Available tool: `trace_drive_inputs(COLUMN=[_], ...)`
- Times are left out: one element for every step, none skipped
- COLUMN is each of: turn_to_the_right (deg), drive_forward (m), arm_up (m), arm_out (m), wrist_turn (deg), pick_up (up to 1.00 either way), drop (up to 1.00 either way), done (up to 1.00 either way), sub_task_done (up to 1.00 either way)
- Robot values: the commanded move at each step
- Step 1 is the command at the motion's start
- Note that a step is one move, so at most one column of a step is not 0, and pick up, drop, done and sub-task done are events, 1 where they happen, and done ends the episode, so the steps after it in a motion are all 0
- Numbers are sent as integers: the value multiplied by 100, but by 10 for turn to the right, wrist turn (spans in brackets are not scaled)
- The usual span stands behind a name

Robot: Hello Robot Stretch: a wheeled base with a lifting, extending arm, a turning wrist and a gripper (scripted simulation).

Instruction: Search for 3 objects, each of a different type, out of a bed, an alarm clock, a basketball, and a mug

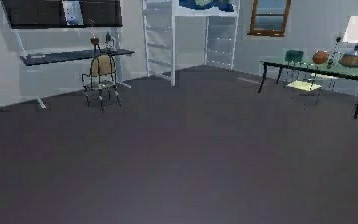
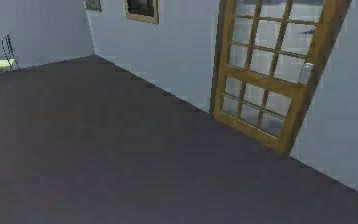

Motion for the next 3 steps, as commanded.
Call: trace_drive_inputs(turn_to_the_right=[0,0,-30], drive_forward=[100,100,0], arm_up=[0,0,0], arm_out=[0,0,0], wrist_turn=[0,0,0], pick_up=[0,0,0], drop=[0,0,0], done=[0,0,0], sub_task_done=[0,0,0])
